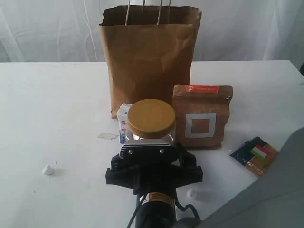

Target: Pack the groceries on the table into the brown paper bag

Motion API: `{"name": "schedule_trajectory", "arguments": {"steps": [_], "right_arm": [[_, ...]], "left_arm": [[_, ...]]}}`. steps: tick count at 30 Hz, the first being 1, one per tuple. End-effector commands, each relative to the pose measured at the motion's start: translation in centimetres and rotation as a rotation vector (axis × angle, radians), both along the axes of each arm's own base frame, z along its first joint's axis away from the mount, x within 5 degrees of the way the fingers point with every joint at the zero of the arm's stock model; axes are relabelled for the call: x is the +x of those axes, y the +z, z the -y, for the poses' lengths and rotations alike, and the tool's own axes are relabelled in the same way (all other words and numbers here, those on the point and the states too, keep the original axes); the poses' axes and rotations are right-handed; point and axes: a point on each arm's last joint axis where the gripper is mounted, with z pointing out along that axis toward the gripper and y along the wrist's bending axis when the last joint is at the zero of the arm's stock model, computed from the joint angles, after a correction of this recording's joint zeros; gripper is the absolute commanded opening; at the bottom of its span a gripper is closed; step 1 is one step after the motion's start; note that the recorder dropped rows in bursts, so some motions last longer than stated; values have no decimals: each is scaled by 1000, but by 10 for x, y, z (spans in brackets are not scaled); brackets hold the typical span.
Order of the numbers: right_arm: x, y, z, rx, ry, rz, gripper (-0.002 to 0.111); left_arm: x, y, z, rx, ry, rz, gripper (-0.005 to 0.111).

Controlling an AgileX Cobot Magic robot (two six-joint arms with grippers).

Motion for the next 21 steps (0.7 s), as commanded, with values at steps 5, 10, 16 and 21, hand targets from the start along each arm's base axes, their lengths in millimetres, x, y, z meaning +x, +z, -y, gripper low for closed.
{"name": "schedule_trajectory", "arguments": {"steps": [5,10,16,21], "right_arm": [[12,-3,5,46,-44,-2,105],[13,-5,6,48,-50,-6,96],[12,-5,5,49,-48,-5,66],[10,-3,5,47,-46,15,32]], "left_arm": [[0,0,0,-2,-6,10,0],[0,0,0,-2,-6,10,0],[0,0,0,-2,-6,10,0],[0,0,0,-2,-6,10,0]]}}
